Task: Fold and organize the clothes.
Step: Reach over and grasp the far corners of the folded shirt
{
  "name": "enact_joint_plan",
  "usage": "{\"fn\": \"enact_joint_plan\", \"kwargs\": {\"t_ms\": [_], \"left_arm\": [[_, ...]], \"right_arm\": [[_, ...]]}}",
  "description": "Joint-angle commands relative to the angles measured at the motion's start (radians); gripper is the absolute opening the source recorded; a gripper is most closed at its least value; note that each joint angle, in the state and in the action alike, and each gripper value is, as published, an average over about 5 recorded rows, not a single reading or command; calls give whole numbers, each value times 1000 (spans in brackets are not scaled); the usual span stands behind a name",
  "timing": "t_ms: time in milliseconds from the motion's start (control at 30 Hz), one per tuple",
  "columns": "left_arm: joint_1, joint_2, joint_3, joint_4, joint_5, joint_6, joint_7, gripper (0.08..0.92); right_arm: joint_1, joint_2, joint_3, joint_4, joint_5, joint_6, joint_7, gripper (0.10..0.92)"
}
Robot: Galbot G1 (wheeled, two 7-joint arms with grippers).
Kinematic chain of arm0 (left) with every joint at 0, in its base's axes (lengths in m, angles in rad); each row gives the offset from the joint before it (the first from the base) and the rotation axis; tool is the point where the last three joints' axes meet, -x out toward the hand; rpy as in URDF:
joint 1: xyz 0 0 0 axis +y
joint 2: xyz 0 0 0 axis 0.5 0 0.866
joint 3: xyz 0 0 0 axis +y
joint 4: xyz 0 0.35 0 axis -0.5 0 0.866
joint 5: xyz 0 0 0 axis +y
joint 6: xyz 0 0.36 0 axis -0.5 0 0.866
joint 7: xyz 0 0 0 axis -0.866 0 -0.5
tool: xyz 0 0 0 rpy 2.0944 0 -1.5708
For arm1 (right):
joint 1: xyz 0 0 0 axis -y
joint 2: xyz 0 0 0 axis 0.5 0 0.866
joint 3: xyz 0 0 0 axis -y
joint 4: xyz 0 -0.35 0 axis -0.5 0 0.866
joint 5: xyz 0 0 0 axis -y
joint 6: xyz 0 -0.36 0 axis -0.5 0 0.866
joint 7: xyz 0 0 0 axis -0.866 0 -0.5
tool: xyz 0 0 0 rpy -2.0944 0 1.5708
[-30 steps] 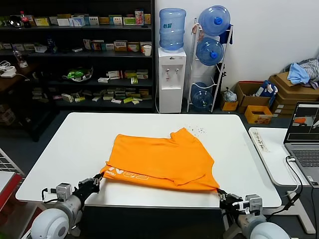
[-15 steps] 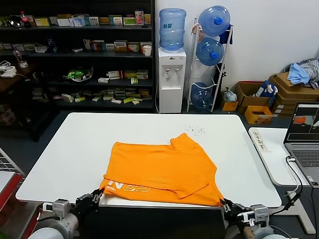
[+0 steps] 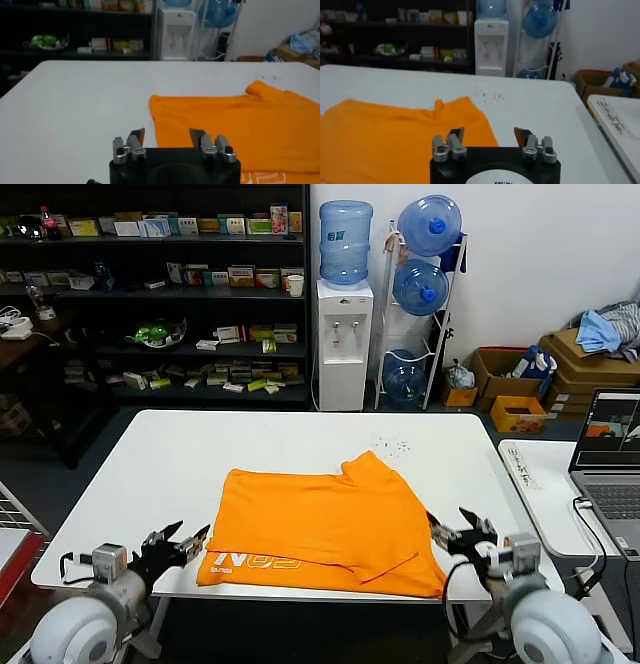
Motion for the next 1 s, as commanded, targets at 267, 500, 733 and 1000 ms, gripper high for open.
{"fn": "enact_joint_plan", "kwargs": {"t_ms": [267,500,733,1000], "left_arm": [[-778,-249,412,766,21,-98,186,821],[-789,-286,448,826,30,-77,188,823],[-784,-306,450,839,51,-71,190,823],[-777,-292,469,822,55,-55,186,823]], "right_arm": [[676,431,-316,-761,-128,-10,-75,822],[687,520,-327,-891,-160,-39,-99,823],[706,561,-325,-998,-226,-27,-133,823],[735,595,-316,-1080,-273,-14,-154,823]]}}
